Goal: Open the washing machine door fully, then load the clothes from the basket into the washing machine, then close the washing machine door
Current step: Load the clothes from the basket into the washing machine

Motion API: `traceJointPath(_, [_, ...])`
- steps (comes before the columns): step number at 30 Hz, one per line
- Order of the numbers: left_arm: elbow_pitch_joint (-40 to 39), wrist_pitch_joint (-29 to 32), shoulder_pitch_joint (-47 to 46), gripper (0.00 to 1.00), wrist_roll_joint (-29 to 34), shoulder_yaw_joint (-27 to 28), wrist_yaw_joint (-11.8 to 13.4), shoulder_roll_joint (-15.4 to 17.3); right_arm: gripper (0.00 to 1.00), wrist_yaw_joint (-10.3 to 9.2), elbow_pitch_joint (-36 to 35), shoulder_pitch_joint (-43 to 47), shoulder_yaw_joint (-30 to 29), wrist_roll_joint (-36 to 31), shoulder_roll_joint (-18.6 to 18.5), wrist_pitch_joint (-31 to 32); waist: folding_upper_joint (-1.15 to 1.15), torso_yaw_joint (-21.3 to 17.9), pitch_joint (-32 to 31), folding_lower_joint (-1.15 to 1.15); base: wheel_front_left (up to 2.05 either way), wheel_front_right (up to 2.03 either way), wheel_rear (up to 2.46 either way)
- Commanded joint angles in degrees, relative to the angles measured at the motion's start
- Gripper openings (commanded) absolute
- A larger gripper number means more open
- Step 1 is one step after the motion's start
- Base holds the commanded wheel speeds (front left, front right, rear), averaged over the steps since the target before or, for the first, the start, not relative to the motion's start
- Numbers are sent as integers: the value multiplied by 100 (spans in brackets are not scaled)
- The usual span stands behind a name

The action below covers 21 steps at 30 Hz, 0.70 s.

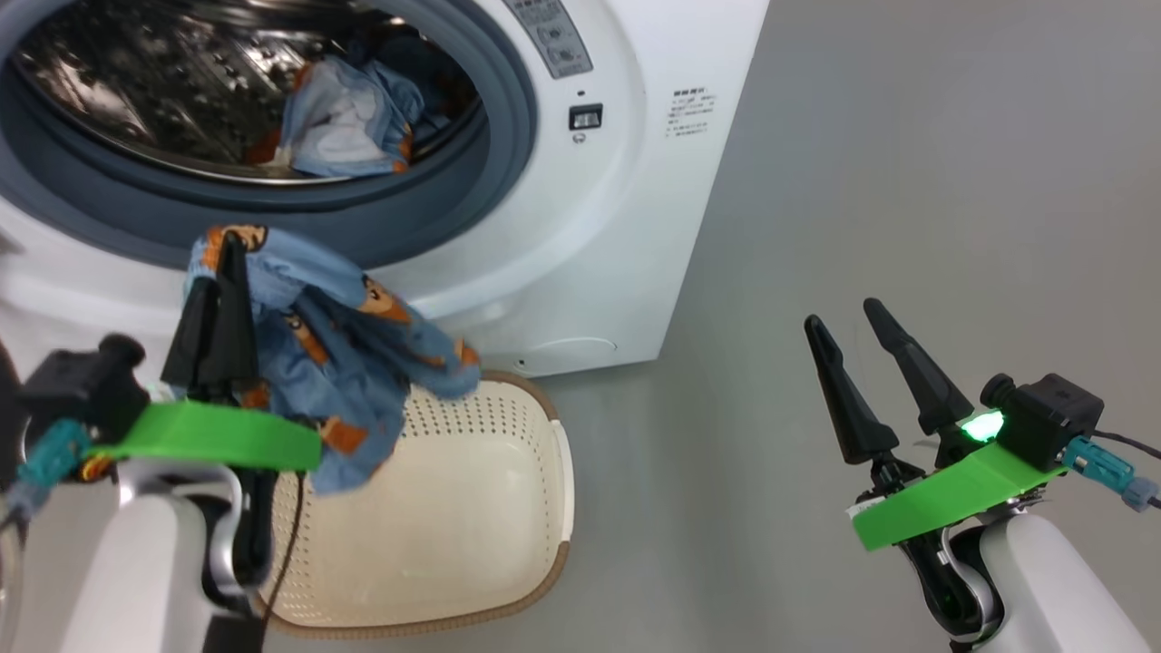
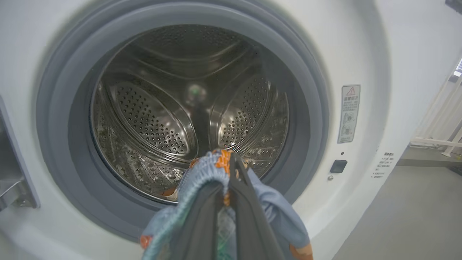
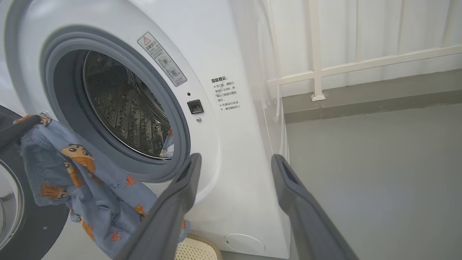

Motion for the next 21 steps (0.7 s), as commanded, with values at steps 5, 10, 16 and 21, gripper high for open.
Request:
traceJointPath(5, [778,-53,-949,0,-176,272,-103,233,100,9,-197,-229,112,-6,13,-27,0,-257,429,0,0,0,0])
traceJointPath(10, [1442,-116,-1530,0,-264,299,-157,265,100,9,-230,-315,107,-23,-4,-27,0,-379,709,0,0,0,0])
traceJointPath(16, [2591,-190,-2512,0,-345,264,-252,395,100,9,-325,-469,92,-52,8,-27,0,-552,1146,0,0,0,0])
traceJointPath(21, [3536,-219,-3460,0,-455,263,-298,490,100,9,-379,-590,134,-71,93,-27,0,-695,1517,0,0,0,0])
